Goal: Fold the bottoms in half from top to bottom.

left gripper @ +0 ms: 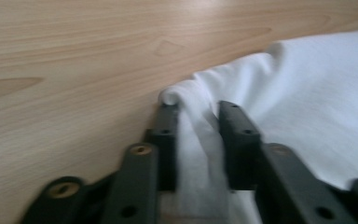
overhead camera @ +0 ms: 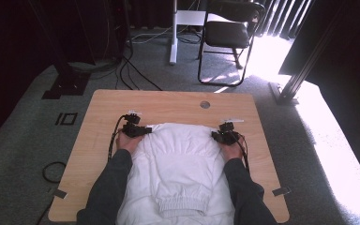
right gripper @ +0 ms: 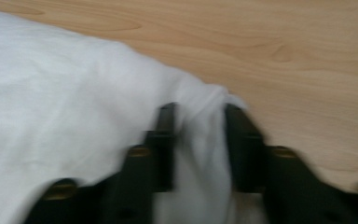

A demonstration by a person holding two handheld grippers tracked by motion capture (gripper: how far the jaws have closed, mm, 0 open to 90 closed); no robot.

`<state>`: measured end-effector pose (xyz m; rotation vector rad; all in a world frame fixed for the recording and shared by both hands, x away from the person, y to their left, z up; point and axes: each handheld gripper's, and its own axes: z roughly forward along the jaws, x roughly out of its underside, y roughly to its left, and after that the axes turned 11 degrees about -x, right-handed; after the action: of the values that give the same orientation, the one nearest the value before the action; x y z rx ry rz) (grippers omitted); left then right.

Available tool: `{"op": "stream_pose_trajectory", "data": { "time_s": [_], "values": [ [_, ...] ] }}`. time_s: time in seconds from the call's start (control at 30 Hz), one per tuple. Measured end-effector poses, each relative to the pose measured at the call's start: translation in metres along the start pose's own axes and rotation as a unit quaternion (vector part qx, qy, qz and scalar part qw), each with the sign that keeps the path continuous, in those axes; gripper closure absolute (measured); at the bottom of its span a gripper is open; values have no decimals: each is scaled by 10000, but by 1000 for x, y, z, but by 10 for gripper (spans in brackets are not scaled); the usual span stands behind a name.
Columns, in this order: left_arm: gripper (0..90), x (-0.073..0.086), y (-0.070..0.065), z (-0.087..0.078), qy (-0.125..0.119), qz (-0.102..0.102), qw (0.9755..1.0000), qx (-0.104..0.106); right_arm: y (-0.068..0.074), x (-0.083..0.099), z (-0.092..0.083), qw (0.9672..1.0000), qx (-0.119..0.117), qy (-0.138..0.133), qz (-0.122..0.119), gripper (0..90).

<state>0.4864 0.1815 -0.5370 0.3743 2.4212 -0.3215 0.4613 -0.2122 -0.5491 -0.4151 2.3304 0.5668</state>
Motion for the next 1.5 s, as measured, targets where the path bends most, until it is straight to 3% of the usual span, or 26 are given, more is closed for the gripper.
{"op": "stream_pose_trajectory", "data": {
  "time_s": [0.13, 0.2, 0.27, 0.37, 0.6, 0.73, 0.8, 0.9, 1.03, 1.13, 1.23, 1.27, 1.33, 1.37, 1.4, 1.43, 1.5],
  "values": [
    [845, -7, 10, -17, -287, -301, 9987, 289, -12, -4, -4, 9987, -362, 8, 353, 865],
    [847, -13, 13, -27, -406, -281, 9982, 341, -18, -7, -11, 9979, -519, -172, 356, 866],
    [849, -20, 13, -35, -531, -193, 9979, 327, -20, -14, -19, 9967, -675, -364, 273, 866],
    [849, -34, 9, -50, -825, -120, 9960, 313, -16, -29, -32, 9962, -655, -570, 49, 866],
    [849, -68, 5, -84, -1417, -61, 9891, 390, -9, -66, -63, 9922, -581, -1037, -362, 866],
    [849, -80, 1, -103, -1724, 15, 9840, 446, -1, -85, -86, 9848, -508, -1494, -721, 866],
    [848, -80, -1, -110, -1798, 104, 9827, 438, 4, -88, -96, 9807, -521, -1676, -865, 866],
    [846, -70, -3, -119, -1819, 268, 9819, 459, 9, -79, -106, 9768, -606, -1784, -1020, 865],
    [846, -46, -6, -133, -1895, 493, 9790, 569, 12, -53, -116, 9726, -809, -1879, -1107, 863],
    [847, -25, -11, -148, -2005, 672, 9752, 653, 16, -31, -124, 9701, -934, -1916, -1162, 863],
    [864, -7, -14, -164, -2114, 720, 9722, 701, 19, -11, -136, 9680, -991, -1952, -1223, 863],
    [874, 1, -14, -172, -2212, 710, 9703, 678, 20, -6, -140, 9674, -1004, -1967, -1236, 863],
    [900, 20, -11, -183, -2344, 544, 9659, 961, 21, 7, -148, 9652, -1089, -2026, -1240, 864],
    [900, 26, -12, -184, -2291, 592, 9671, 936, 22, 15, -150, 9643, -1230, -1985, -1251, 864],
    [900, 35, -15, -183, -2158, 757, 9703, 793, 24, 20, -149, 9649, -1217, -1907, -1332, 864],
    [900, 39, -15, -181, -2072, 812, 9719, 761, 28, 26, -149, 9660, -1084, -1812, -1492, 864],
    [900, 47, -14, -174, -1922, 801, 9751, 767, 31, 33, -149, 9662, -1088, -1738, -1564, 864]
  ]
}}
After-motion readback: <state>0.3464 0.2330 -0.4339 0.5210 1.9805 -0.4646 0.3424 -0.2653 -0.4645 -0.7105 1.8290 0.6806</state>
